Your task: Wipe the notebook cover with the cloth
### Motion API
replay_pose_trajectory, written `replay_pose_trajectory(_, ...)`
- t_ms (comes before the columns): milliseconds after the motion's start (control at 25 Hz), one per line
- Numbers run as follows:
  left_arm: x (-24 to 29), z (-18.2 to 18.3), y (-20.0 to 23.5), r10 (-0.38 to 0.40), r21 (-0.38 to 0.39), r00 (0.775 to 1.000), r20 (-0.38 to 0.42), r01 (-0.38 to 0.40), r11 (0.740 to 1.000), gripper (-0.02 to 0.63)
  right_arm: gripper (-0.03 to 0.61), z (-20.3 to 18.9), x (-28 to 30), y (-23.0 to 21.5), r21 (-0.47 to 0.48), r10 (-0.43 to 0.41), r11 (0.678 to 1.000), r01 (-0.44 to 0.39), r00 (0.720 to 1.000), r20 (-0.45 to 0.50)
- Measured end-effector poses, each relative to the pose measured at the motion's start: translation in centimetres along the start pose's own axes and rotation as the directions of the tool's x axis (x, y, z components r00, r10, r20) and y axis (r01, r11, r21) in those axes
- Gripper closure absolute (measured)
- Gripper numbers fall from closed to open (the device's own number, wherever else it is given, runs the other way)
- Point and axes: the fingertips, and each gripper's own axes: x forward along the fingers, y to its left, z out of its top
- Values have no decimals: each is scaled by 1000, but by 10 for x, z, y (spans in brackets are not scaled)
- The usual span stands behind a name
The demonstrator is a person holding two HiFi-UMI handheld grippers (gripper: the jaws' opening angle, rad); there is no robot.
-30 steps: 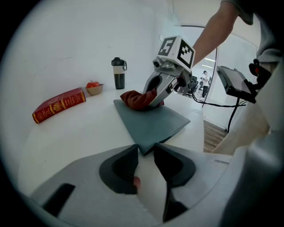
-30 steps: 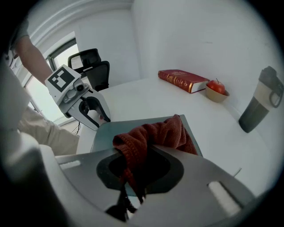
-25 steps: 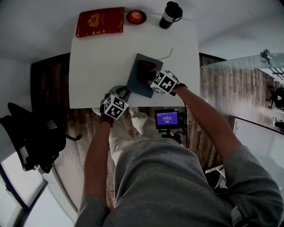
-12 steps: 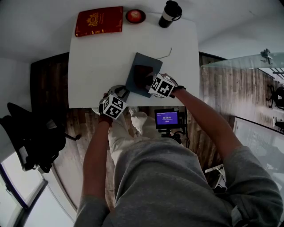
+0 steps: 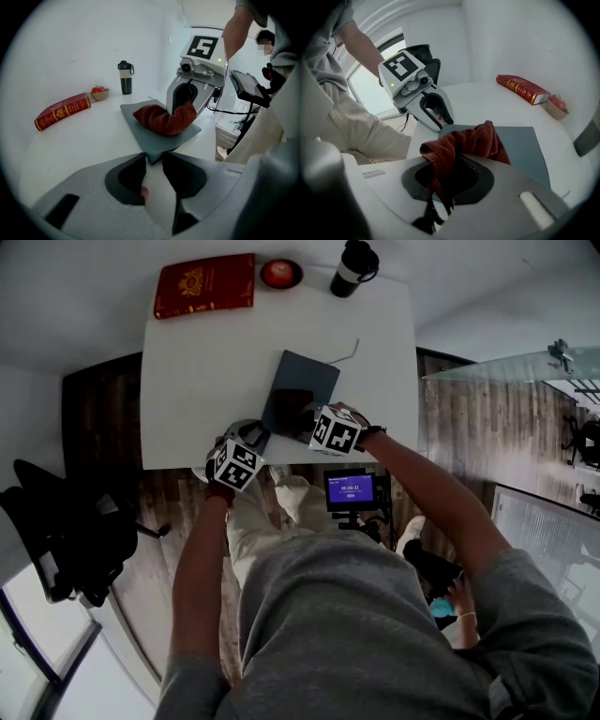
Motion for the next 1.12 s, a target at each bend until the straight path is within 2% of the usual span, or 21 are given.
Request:
replay_pose_trajectory(560,2,-1,2,-2,2,1000,1,2,1000,492,526,0,5,16,-73,78,994,-79,997,-10)
replay_pose_trajectory(640,2,0,1,-4,1,1000,2,4,1000,494,526,0,4,14,-37,120,992,-120,993,14)
replay_pose_trajectory(760,2,1,1,-6,1,1000,3,6,1000,492,525,8,-11,2,107,158,979,-172,979,131)
replay_pose_trajectory(840,2,1,2,-7,2,1000,5,7,1000,492,523,17,-28,-16,203,126,963,-177,962,242)
replay_pose_trajectory(920,3,1,3,-4,5,1000,7,4,1000,492,522,20,-47,-40,256,57,956,-142,948,313)
replay_pose_trajectory(1040,3,1,2,-3,4,1000,4,3,1000,492,522,14,-78,-82,313,-77,949,-42,930,358)
replay_pose_trajectory(1120,4,1,2,-8,3,1000,3,8,1000,492,522,7,-99,-115,356,-185,933,47,913,365)
